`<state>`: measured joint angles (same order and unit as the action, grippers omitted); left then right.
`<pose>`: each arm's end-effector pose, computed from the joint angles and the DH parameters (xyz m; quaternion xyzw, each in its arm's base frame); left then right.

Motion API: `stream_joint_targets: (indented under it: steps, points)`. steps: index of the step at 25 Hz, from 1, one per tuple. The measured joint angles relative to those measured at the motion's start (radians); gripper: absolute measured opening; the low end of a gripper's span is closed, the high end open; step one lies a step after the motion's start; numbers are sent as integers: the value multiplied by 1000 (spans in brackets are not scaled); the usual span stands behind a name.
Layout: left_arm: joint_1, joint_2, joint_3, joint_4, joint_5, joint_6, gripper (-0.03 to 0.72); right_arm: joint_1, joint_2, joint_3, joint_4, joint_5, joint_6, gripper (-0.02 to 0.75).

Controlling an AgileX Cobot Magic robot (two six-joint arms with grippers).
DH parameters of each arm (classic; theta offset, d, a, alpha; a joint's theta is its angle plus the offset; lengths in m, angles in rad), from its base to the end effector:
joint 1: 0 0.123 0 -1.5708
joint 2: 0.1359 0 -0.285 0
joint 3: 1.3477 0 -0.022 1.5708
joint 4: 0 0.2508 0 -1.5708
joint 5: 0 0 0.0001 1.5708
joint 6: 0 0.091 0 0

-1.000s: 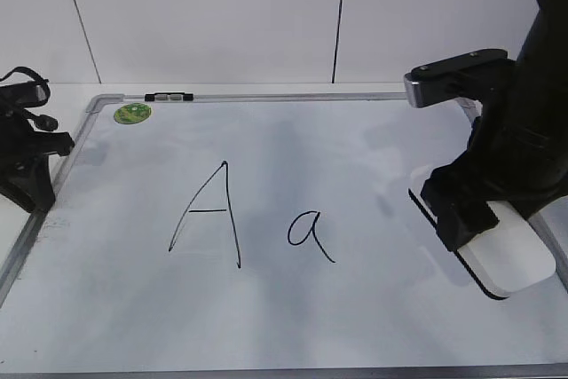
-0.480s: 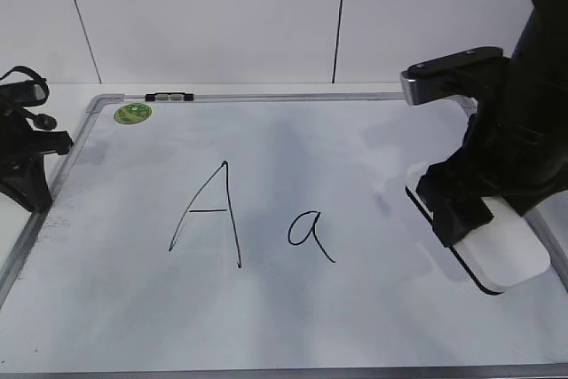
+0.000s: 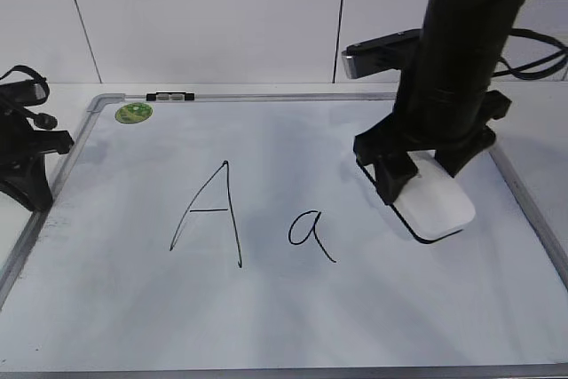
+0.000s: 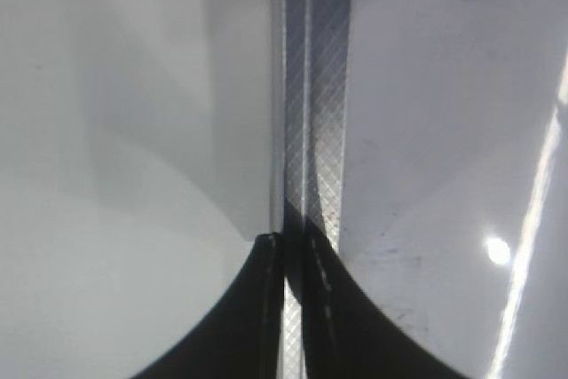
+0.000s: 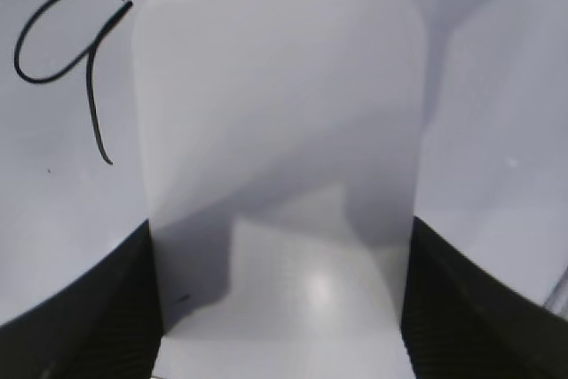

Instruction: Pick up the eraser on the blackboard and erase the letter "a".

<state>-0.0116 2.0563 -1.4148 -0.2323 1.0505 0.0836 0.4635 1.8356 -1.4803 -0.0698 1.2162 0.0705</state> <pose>0.3884 -0.0227 0.1523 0.0120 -0.9948 0.1001 0.0133 0.3306 0.1586 0.2497 -0.2054 0.9772 -0.0206 0.0504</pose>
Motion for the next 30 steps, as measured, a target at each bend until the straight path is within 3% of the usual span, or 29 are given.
stream_joint_targets:
  steps: [16,30]
  points:
    - [0,0,0,-6,-4,0,15,88,251,-156,11,0,-7,538]
    - [0,0,0,-6,-8,0,15,99,292,-173,19,7,-8,538]
